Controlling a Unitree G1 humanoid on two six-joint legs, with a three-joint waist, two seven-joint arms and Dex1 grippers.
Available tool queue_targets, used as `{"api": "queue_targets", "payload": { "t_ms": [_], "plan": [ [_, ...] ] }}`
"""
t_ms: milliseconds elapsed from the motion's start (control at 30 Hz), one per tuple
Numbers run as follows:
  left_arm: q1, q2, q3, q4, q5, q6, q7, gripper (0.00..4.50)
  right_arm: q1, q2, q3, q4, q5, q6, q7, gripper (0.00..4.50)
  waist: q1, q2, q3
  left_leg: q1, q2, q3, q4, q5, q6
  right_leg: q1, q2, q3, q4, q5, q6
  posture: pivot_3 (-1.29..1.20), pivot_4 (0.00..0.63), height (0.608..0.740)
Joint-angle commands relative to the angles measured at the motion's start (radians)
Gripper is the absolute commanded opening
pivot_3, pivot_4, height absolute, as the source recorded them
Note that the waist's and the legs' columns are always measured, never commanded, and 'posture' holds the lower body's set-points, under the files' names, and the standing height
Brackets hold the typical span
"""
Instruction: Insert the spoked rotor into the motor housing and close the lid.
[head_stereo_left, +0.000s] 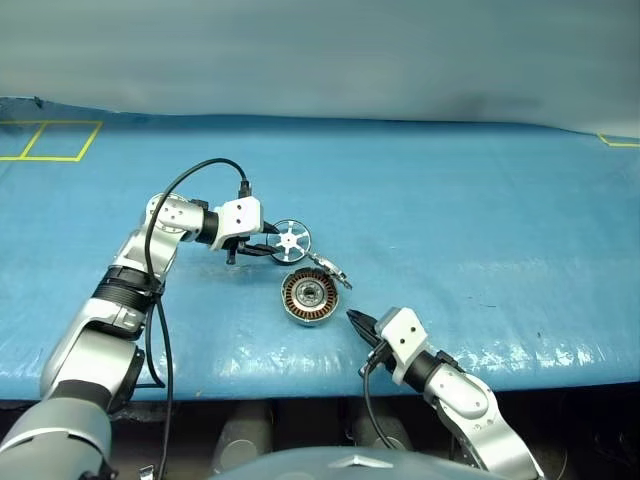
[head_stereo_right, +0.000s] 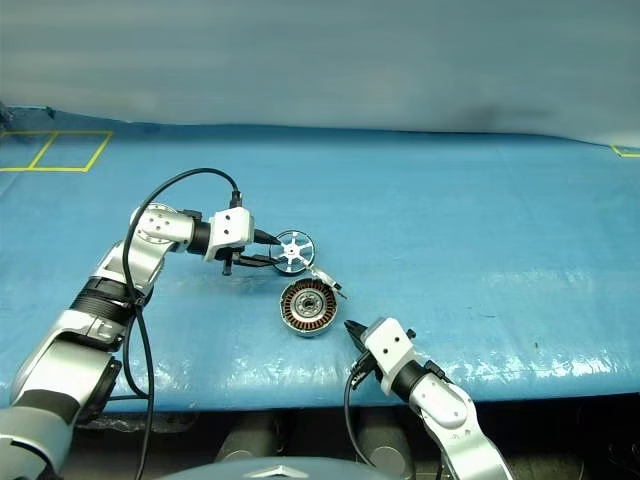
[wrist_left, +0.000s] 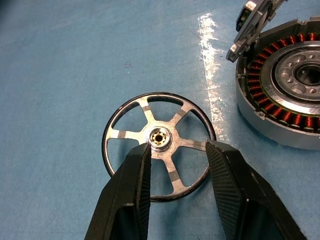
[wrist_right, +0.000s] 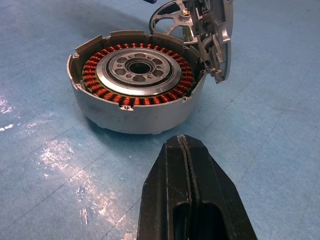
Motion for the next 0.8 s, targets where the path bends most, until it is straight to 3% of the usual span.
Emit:
{"api": "queue_targets", "payload": {
  "t_ms": [33, 100, 267, 800],
  "plan": [
    [-0.044, -0.013, 0.006, 0.030, 0.022, -0.031, 0.013, 2.04, -0.005, 0.006, -0.004, -0.014, -0.001, 0.000, -0.004, 0.00, 0.000, 0.000, 0.000, 0.000, 0.000, 0.000, 0.000, 0.000, 0.000, 0.000, 0.000, 0.000, 0.000, 0.000, 0.000, 0.00, 0.150, 0.740],
    [-0.052, -0.020, 0.008, 0.044, 0.030, -0.045, 0.019, 2.39, -0.005, 0.007, -0.007, -0.016, -0.004, 0.002, -0.007, 0.00, 0.000, 0.000, 0.000, 0.000, 0.000, 0.000, 0.000, 0.000, 0.000, 0.000, 0.000, 0.000, 0.000, 0.001, 0.001, 0.00, 0.150, 0.740],
    [-0.062, -0.030, 0.006, 0.064, 0.044, -0.072, 0.013, 4.04, -0.001, 0.007, -0.010, -0.020, -0.006, 0.012, -0.010, 0.00, -0.002, 0.000, 0.000, 0.000, 0.000, 0.000, 0.000, 0.000, 0.000, 0.000, 0.000, 0.000, 0.000, 0.003, 0.004, 0.00, 0.150, 0.740],
    [-0.109, -0.057, -0.016, 0.148, 0.131, -0.148, 0.063, 4.04, -0.012, 0.012, -0.001, -0.013, -0.012, 0.021, -0.009, 0.00, -0.001, 0.000, 0.000, 0.000, 0.000, 0.000, 0.002, 0.000, 0.001, 0.001, 0.000, 0.001, 0.001, 0.004, 0.006, 0.00, 0.150, 0.740]
  ]
}}
